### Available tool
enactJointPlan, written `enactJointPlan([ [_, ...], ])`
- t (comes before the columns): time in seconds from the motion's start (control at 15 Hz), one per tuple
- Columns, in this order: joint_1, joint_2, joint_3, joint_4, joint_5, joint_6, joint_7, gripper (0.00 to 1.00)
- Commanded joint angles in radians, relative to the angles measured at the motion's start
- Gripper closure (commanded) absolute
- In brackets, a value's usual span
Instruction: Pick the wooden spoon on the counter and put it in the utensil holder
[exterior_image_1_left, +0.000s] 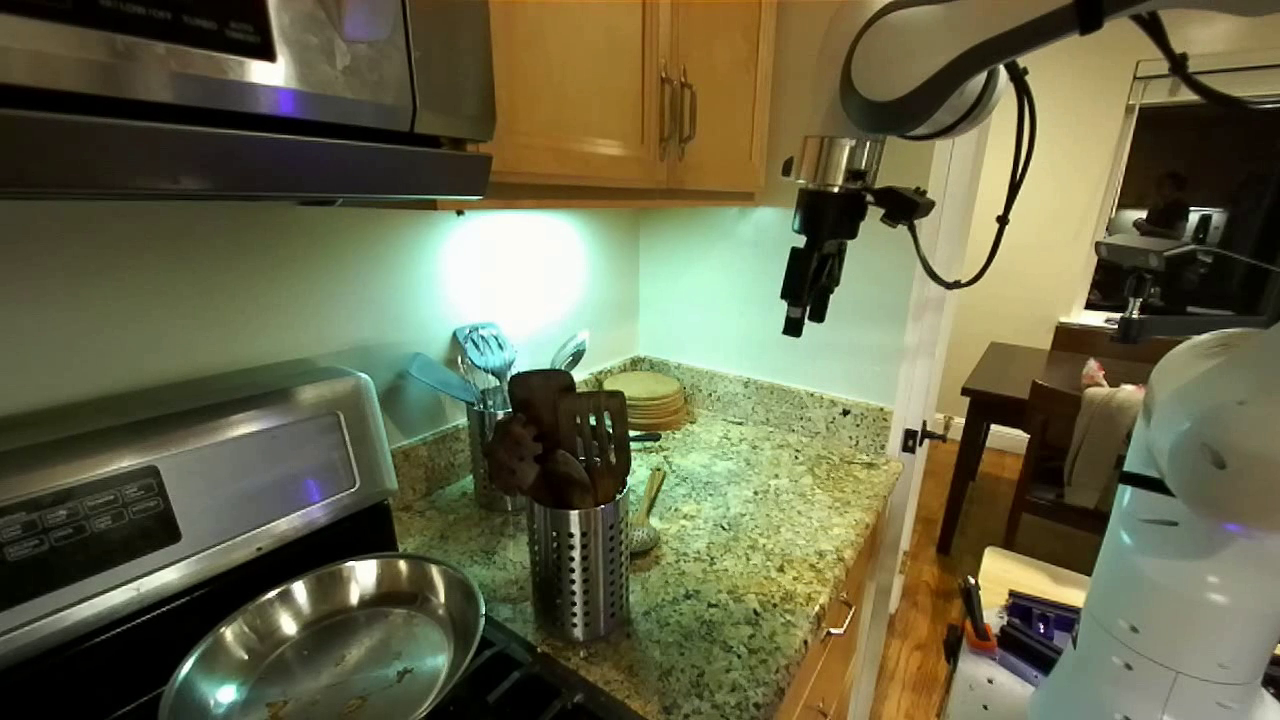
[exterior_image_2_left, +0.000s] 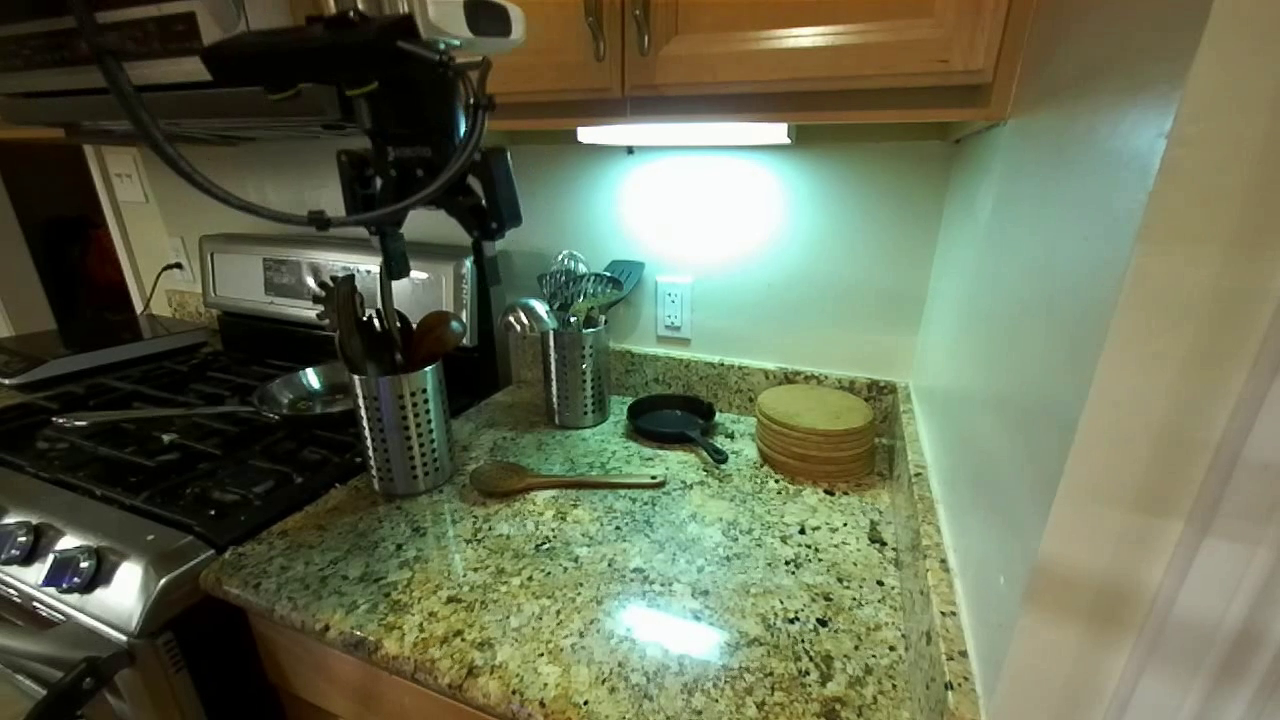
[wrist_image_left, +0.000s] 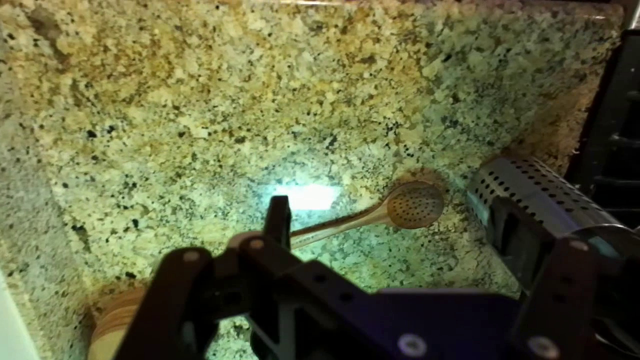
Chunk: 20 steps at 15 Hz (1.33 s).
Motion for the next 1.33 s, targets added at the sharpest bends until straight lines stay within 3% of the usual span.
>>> enactJointPlan([
  [0.0, 0.021, 0.103, 0.043, 0.026, 0.066, 0.014, 0.108, 0.0],
  [0.27, 0.037, 0.188, 0.074, 0.043, 0.111, 0.036, 0.144, 0.0],
  [0.33, 0.025, 0.147, 0.074, 0.019, 0.082, 0.023, 0.123, 0.0],
  [0.73, 0.03, 0.188, 0.077, 0.039, 0.094, 0.026, 0.124, 0.0],
  [1.27, 0.036, 0.295, 0.193, 0.02, 0.265, 0.175, 0.56, 0.0],
])
